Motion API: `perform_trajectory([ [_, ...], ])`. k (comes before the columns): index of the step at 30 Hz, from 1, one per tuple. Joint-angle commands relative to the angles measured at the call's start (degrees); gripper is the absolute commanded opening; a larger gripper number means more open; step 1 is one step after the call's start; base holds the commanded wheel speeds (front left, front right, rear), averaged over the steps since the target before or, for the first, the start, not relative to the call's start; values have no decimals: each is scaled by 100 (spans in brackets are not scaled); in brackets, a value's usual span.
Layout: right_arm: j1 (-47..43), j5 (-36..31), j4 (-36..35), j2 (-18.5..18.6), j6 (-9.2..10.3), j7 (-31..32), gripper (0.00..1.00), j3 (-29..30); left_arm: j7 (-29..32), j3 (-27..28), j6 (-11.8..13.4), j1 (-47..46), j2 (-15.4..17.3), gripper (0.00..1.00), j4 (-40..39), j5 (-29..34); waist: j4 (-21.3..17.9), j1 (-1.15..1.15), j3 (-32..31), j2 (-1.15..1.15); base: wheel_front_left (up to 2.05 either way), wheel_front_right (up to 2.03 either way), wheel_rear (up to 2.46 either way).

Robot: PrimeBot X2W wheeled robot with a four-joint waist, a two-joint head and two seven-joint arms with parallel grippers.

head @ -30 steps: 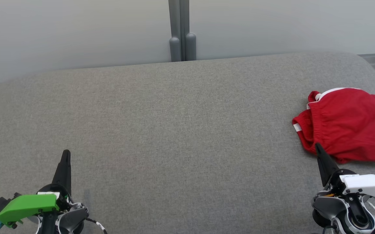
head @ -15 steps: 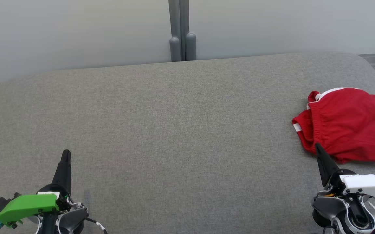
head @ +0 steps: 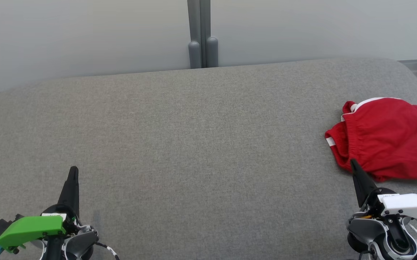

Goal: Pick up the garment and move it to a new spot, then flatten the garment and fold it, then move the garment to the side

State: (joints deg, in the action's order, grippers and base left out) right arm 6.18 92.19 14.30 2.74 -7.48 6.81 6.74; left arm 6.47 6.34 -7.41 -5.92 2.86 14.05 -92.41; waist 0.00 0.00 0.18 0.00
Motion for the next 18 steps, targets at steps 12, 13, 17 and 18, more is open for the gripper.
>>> perform_trajectory([
  [12,41,36,-25,27,-2,13,0,-3,-10,14,-14,-65,1,0,-10,-5,0,0,0,0,0,0,0],
  [13,41,36,-25,27,-2,13,0,-3,-10,14,-14,-65,1,0,-10,-5,0,0,0,0,0,0,0],
  [17,41,36,-25,27,-2,13,0,-3,-10,14,-14,-65,1,0,-10,-5,0,0,0,0,0,0,0],
  [18,41,36,-25,27,-2,13,0,-3,-10,14,-14,-65,1,0,-10,-5,0,0,0,0,0,0,0],
])
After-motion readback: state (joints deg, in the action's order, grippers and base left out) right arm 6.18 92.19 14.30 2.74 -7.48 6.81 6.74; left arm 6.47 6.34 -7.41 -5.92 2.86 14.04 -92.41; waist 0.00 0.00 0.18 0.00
